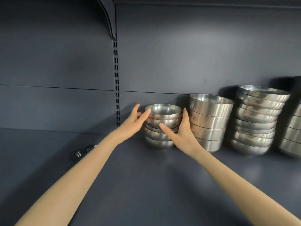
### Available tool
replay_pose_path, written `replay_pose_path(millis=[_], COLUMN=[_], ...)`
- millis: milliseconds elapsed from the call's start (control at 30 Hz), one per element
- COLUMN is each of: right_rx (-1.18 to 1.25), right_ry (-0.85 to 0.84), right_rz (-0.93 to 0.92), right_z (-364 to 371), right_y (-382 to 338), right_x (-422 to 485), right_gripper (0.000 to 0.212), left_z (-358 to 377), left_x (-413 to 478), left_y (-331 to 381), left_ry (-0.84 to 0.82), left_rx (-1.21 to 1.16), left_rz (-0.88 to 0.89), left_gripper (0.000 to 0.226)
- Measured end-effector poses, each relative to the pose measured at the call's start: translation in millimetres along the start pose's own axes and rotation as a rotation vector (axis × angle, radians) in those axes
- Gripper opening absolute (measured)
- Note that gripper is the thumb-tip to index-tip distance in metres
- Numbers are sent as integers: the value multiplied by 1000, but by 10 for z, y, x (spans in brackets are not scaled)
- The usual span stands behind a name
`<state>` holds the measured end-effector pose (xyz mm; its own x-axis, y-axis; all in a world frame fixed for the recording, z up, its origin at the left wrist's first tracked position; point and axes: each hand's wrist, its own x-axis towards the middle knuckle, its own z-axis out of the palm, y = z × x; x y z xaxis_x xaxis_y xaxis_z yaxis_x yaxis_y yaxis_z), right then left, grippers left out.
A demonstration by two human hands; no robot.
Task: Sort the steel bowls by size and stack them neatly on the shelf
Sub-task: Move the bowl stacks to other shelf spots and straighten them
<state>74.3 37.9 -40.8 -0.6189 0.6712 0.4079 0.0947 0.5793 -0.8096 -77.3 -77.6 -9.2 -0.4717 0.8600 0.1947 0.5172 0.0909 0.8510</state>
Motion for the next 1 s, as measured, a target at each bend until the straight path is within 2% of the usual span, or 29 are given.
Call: replay_pose_path(millis=[67,133,333,433,567,667,833,1000], right_rx=[68,107,211,272,276,273,305,299], right_ry=[31,43,42,49,87,83,67,56], right_rz=[0,-14,-30,-32,-51,-63,-103,-127], right_z=[90,148,190,209,235,233,221,239], right_y=[64,124,212,225,272,324,326,338], right_x=[38,57,129,138,176,190,170,123], right_gripper=[123,126,120,107,92,90,89,88], left_z=[107,181,310,369,432,450,440,418], left_x=[42,78,171,212,295,305,300,236], left_y=[-98,-167,-260,-328,-422,-434,-470,-483], left_ry=[-13,-30,-13,-9,23,48,86,100], left_rx=[-85,-128,-196,-235,-261,-254,-247,-254], left_rz=[23,61,155,187,199,203,228,246], left_gripper=[101,95,81,77,80,85,79,88])
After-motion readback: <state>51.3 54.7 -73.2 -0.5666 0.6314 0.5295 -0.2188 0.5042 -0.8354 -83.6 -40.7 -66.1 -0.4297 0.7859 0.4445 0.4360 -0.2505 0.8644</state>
